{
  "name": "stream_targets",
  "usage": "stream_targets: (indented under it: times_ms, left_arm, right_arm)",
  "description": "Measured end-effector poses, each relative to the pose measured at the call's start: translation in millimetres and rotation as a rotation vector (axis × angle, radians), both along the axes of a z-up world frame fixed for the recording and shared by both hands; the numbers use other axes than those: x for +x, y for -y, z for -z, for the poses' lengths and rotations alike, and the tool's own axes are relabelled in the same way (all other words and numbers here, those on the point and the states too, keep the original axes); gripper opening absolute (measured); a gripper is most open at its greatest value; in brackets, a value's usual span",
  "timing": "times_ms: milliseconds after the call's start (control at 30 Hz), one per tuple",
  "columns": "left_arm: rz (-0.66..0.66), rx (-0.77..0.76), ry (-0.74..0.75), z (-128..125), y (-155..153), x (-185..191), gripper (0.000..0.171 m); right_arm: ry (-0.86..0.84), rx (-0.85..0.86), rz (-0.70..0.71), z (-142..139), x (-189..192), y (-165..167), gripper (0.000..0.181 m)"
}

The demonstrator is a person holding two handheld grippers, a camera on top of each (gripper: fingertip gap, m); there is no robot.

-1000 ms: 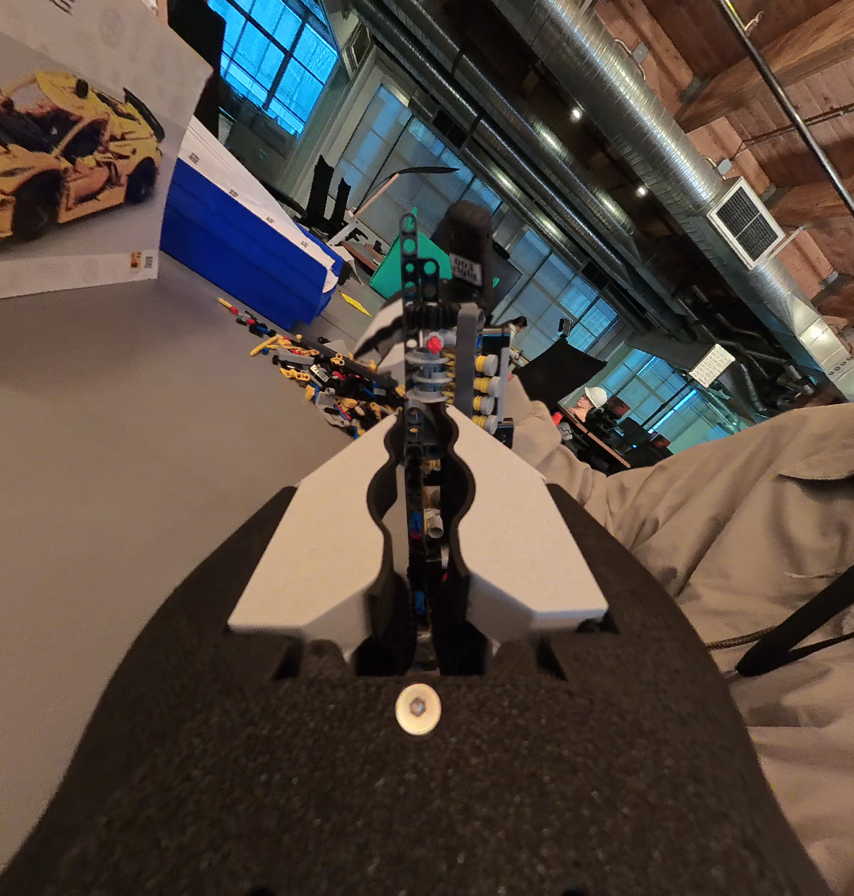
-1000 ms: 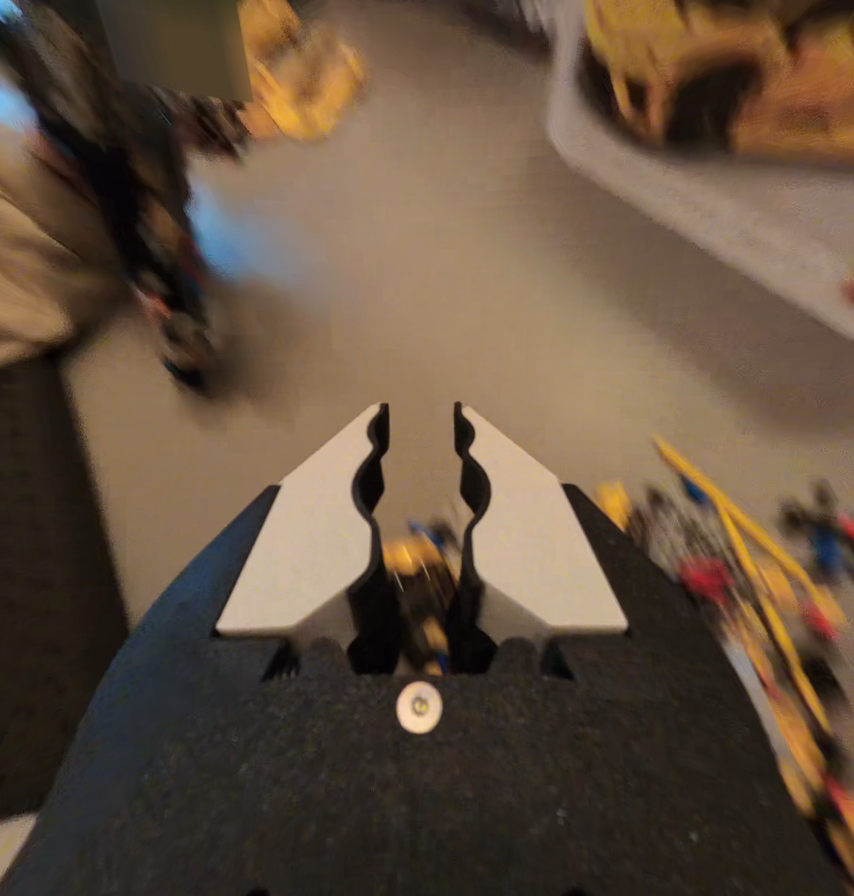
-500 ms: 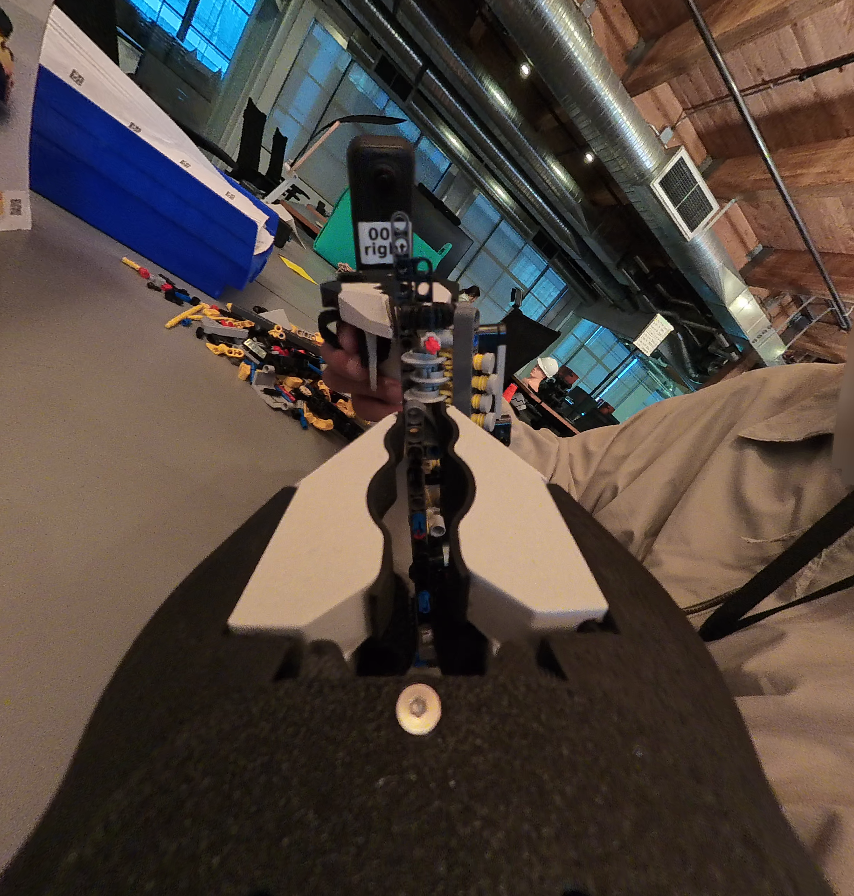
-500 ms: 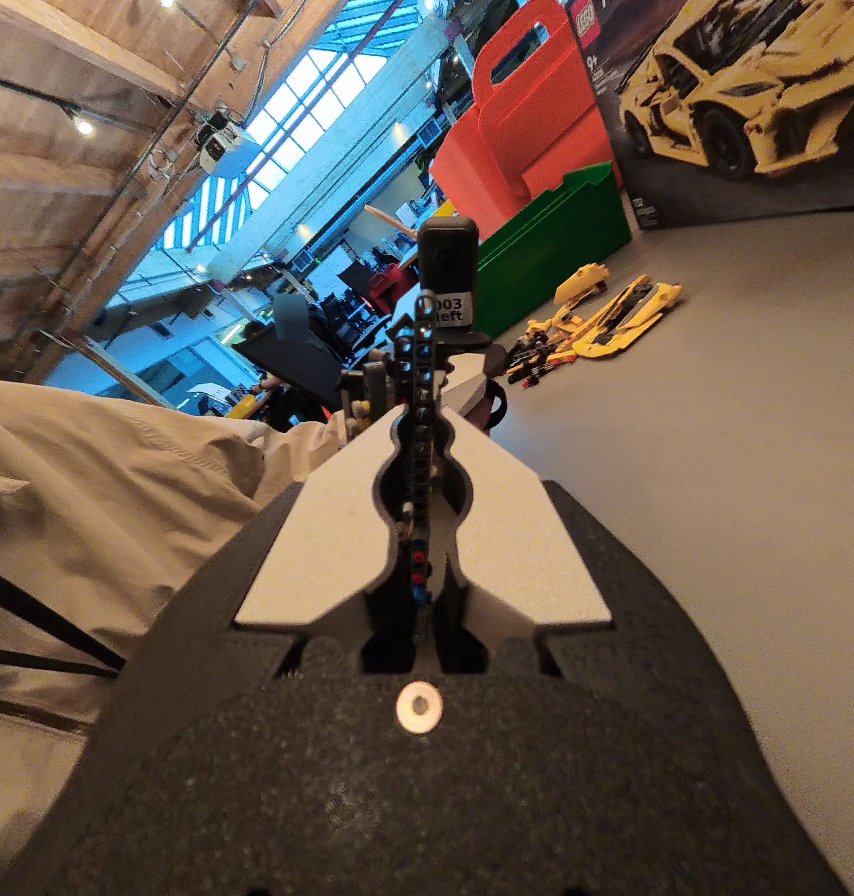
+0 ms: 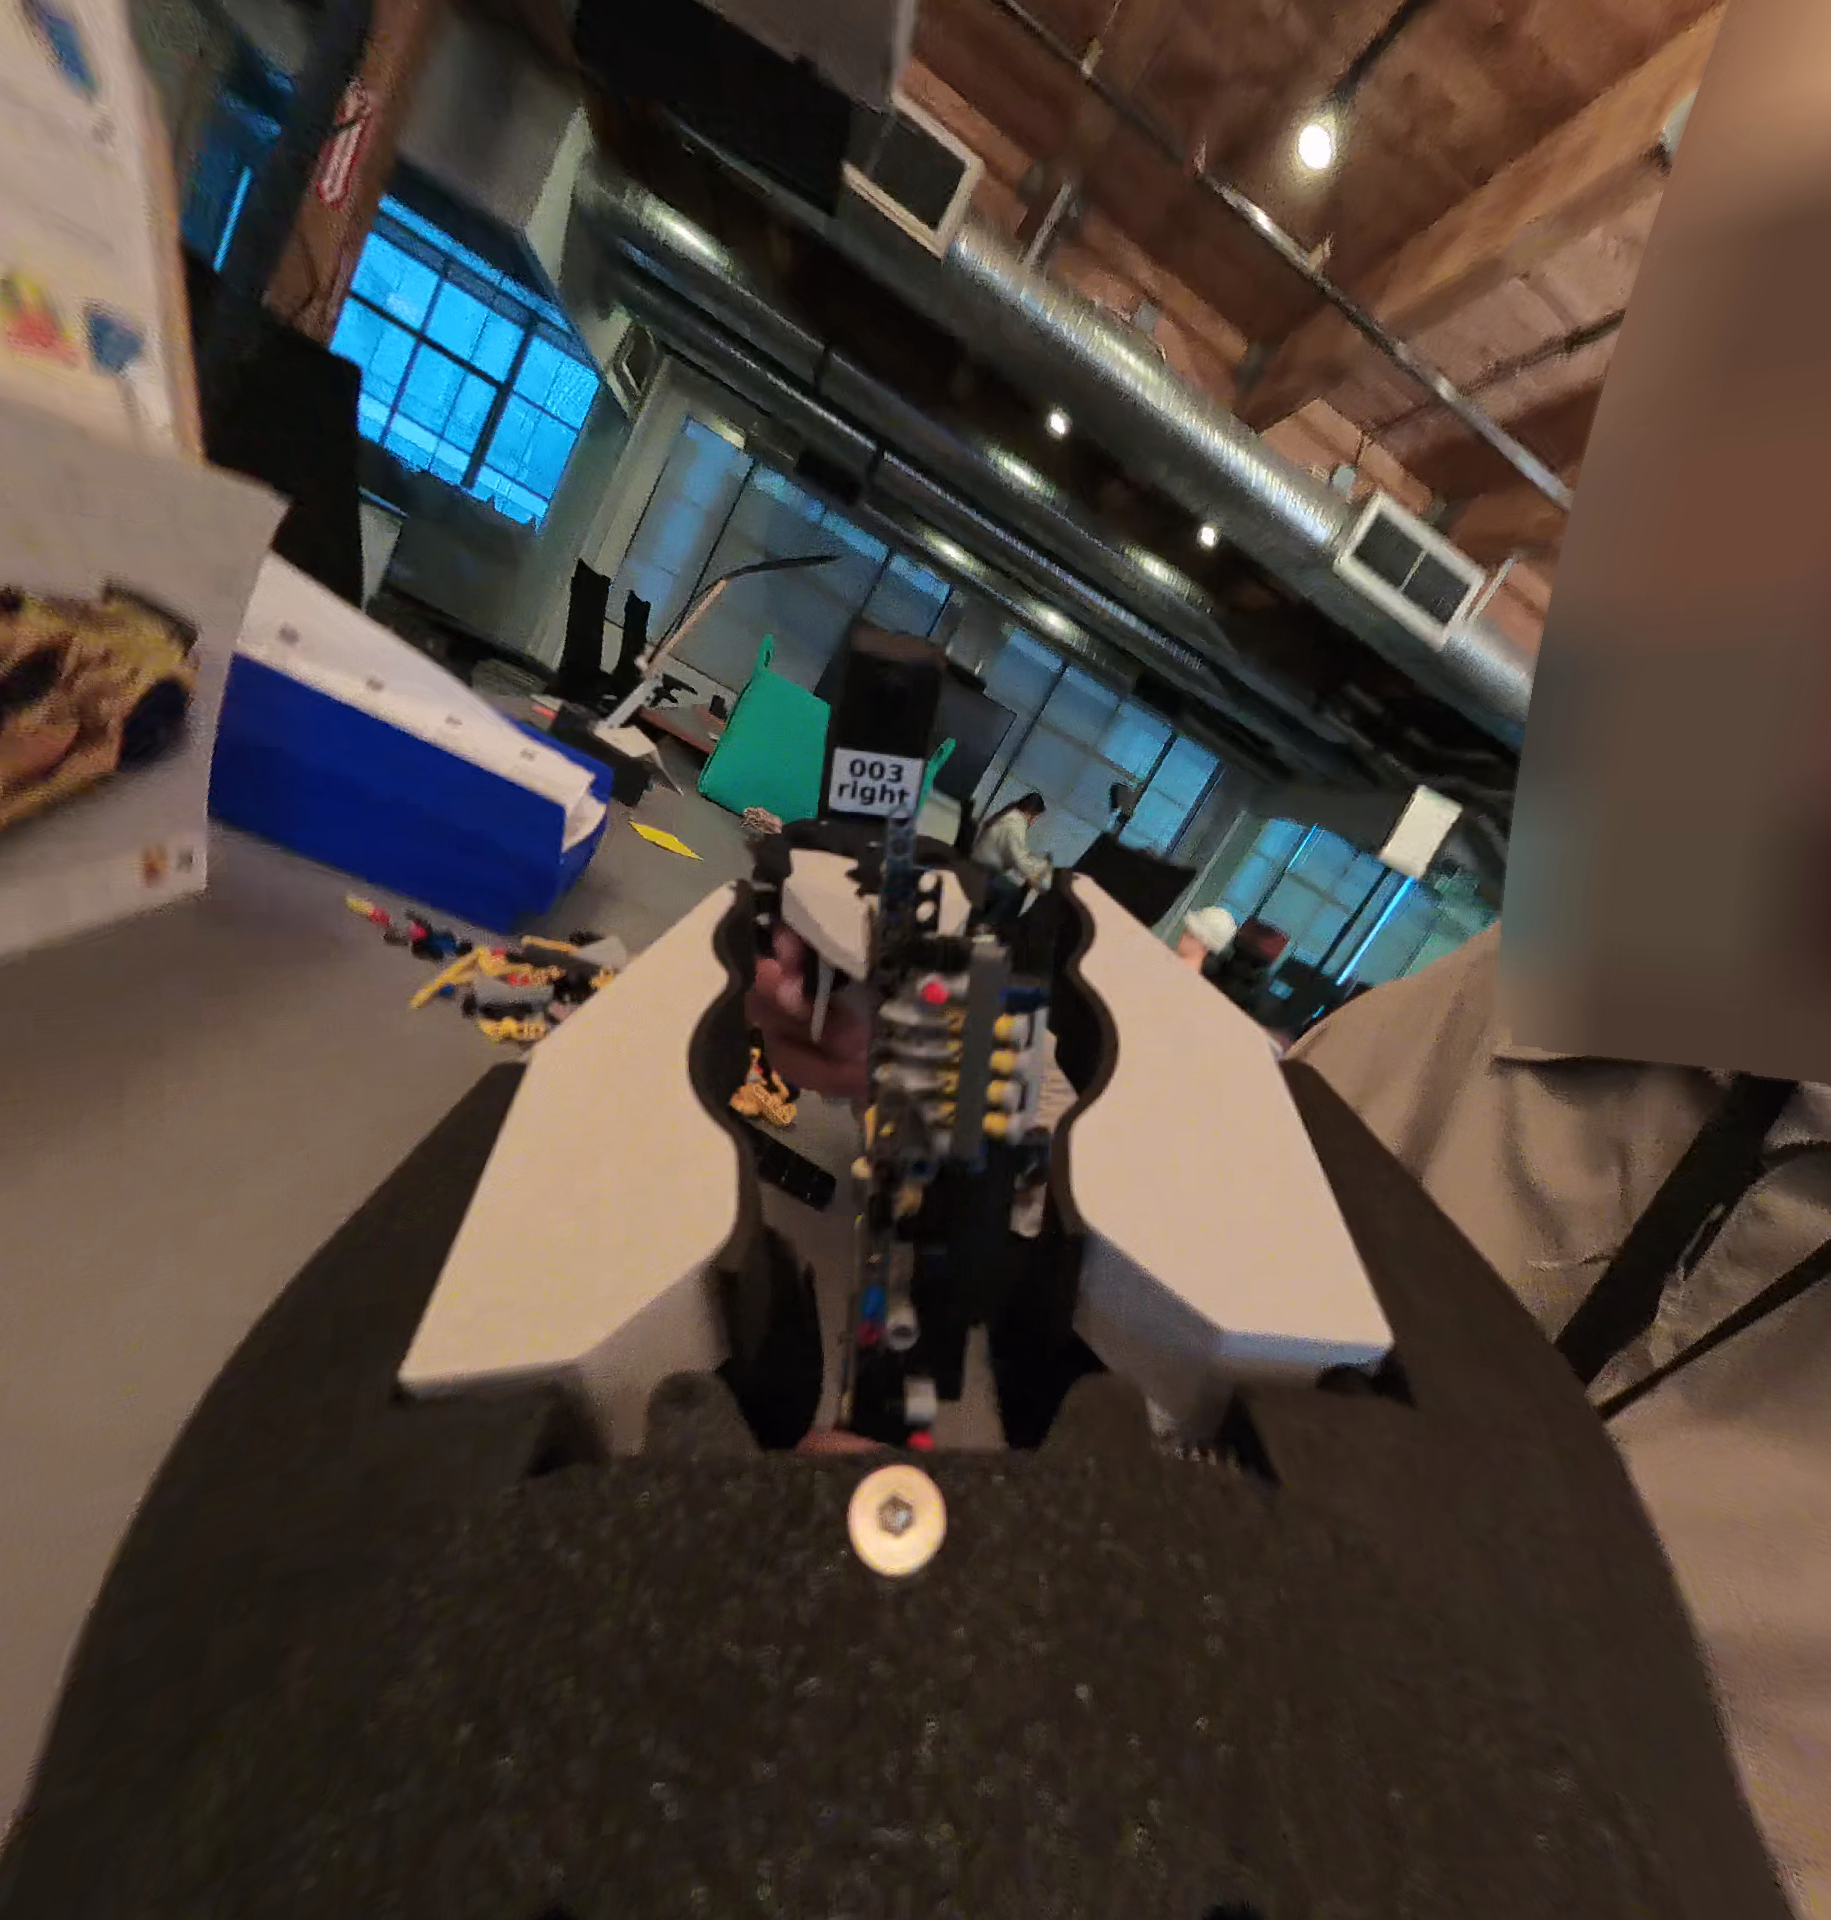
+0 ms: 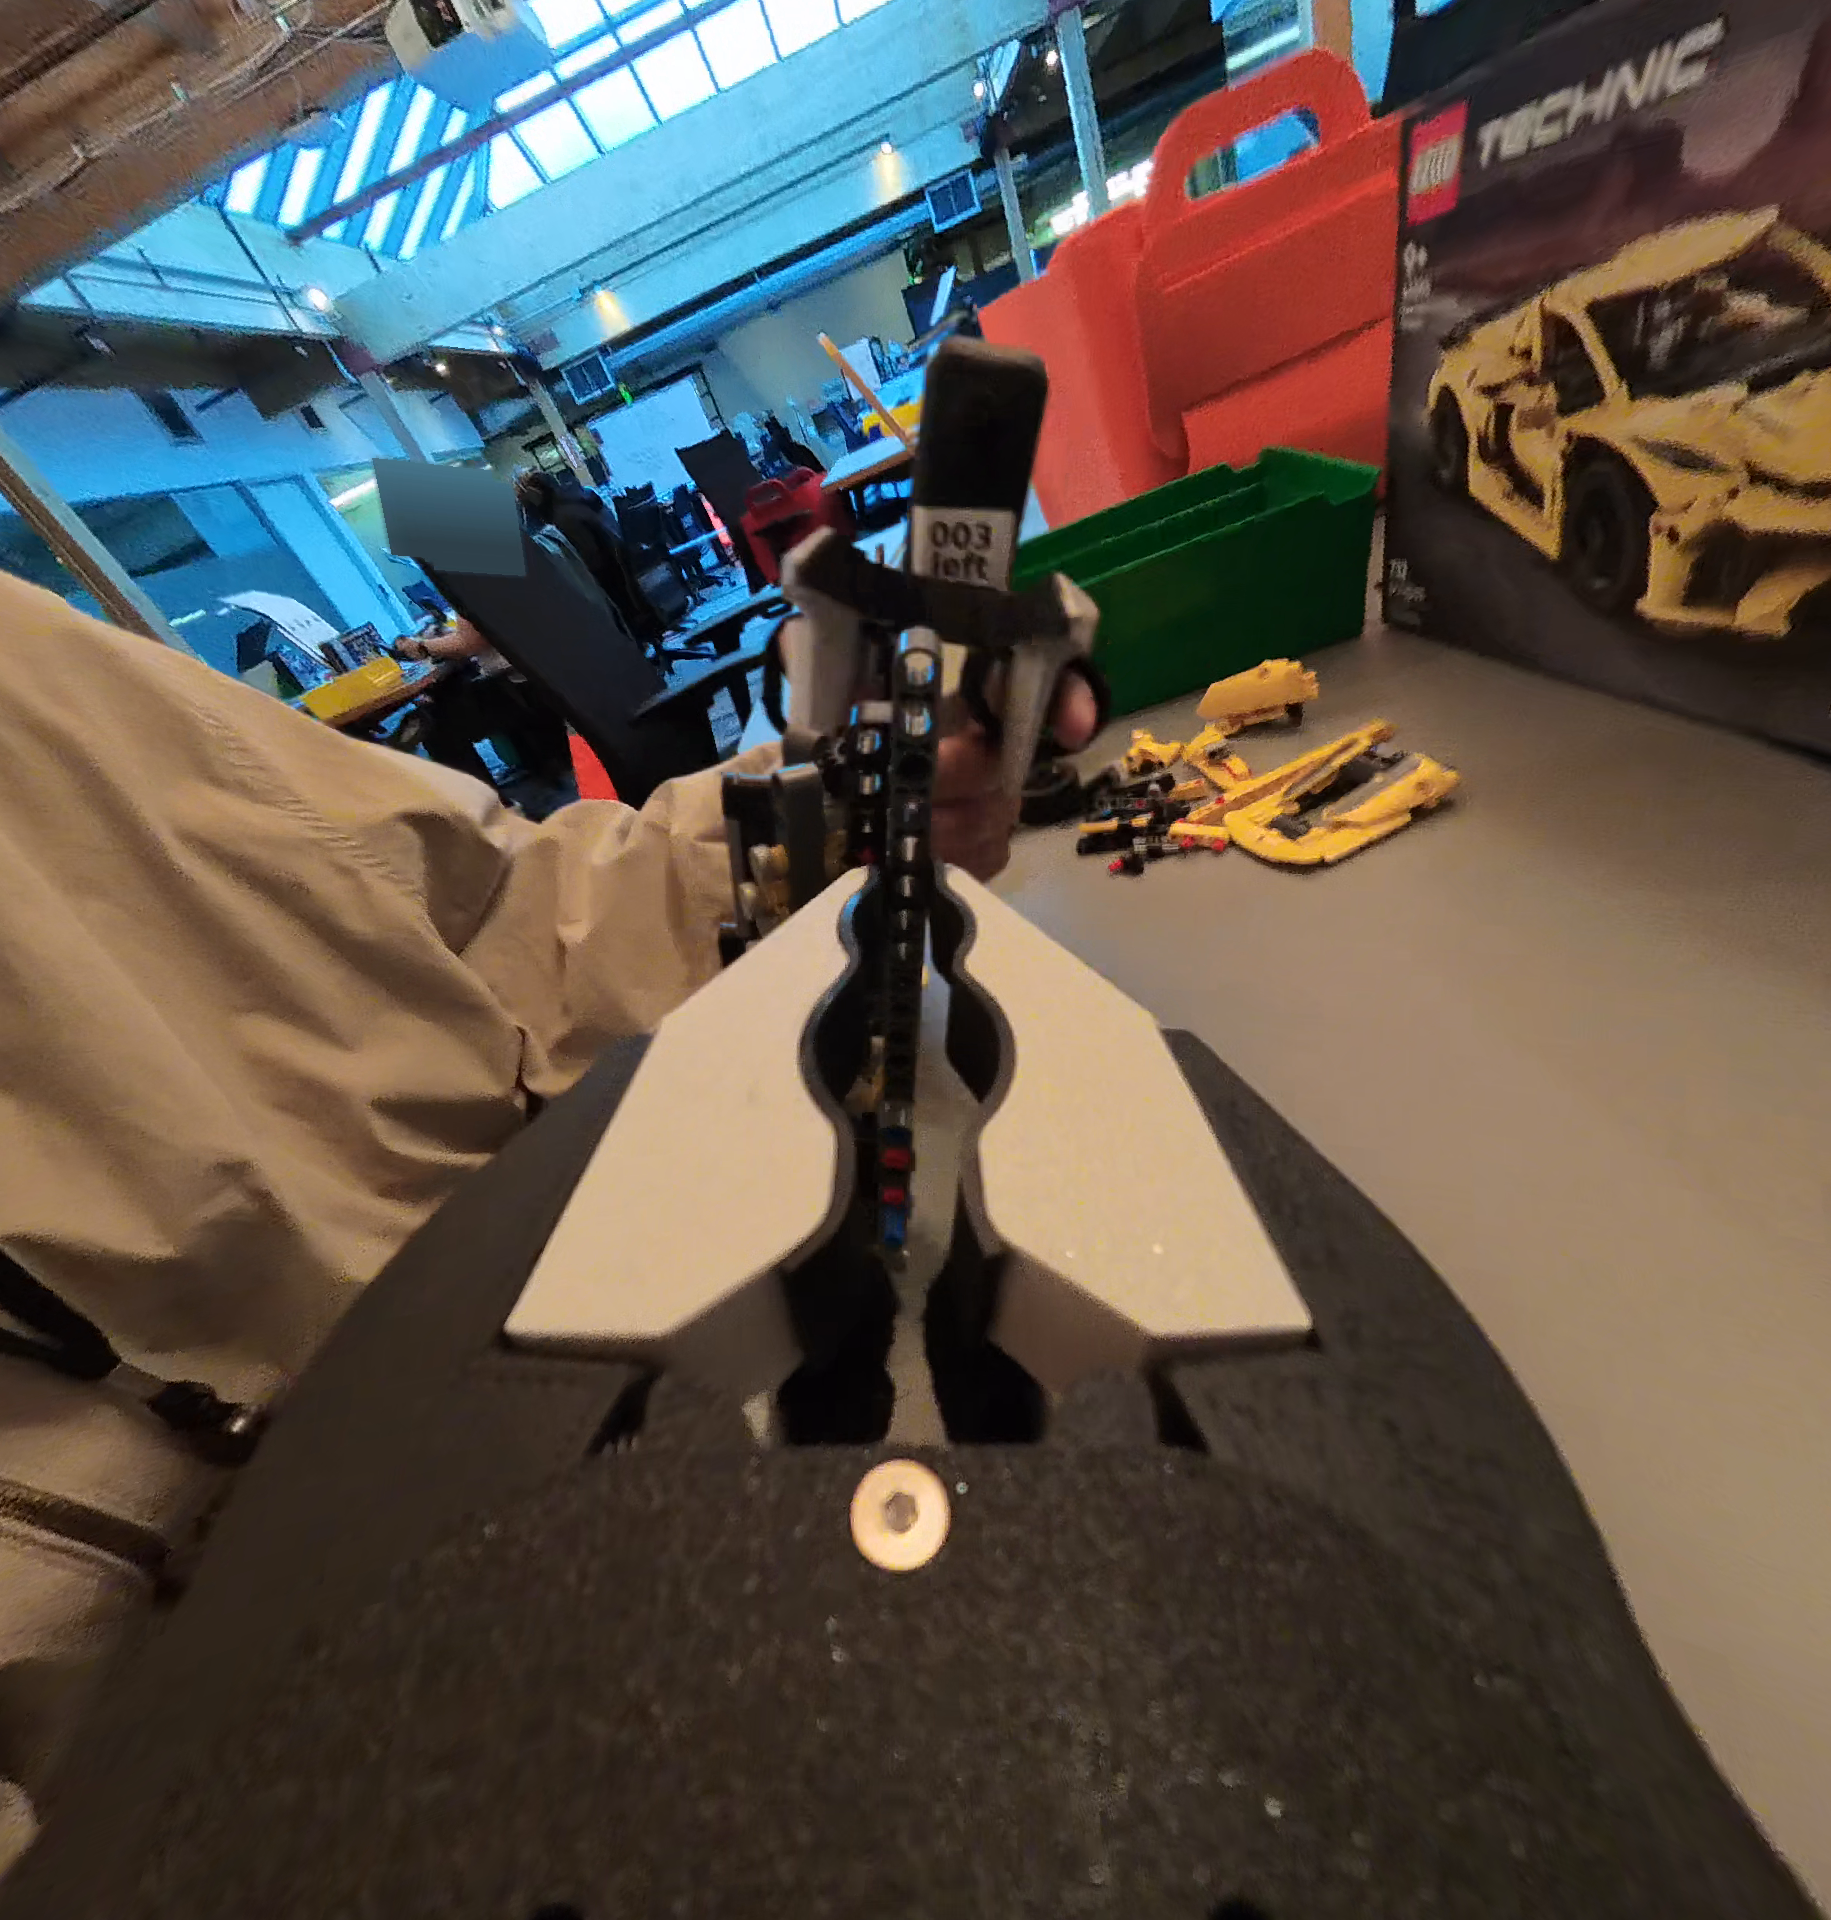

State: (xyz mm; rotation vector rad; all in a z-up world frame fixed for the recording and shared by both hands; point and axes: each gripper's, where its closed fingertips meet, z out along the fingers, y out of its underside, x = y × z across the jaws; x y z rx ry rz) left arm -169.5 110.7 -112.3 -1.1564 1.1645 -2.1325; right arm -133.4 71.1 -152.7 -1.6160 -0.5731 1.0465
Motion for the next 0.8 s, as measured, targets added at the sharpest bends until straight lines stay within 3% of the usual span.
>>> stream_targets:
  times_ms: [67, 200, 267, 333, 567, 800]
  left_arm:
    - [-0.044, 0.173, -0.053, -12.7, 19.0, 6.8, 0.057]
    - [-0.065, 0.418, -0.198, -7.4, 44.2, 24.6, 0.056]
    - [-0.024, 0.48, -0.228, 0.1, 52.7, 27.9, 0.039]
    - [0.0, 0.504, -0.231, 4.4, 57.3, 31.3, 0.023]
    - [0.008, 0.542, -0.211, 2.8, 59.7, 34.6, 0.017]
    - [-0.014, 0.553, -0.185, 0.0, 63.3, 37.9, 0.016]
  right_arm:
    - [0.02, 0.05, 0.018, -8.8, -3.4, 1.9, 0.005]
    - [0.073, 0.101, 0.026, -12.1, -9.2, 4.9, 0.006]
    - [0.069, 0.11, 0.018, -13.1, -11.5, 6.7, 0.006]
    - [0.067, 0.114, 0.009, -13.5, -12.6, 7.9, 0.006]
    - [0.056, 0.124, 0.011, -15.6, -11.2, 9.1, 0.006]
    - [-0.089, 0.199, 0.048, -48.3, 8.4, 12.5, 0.018]
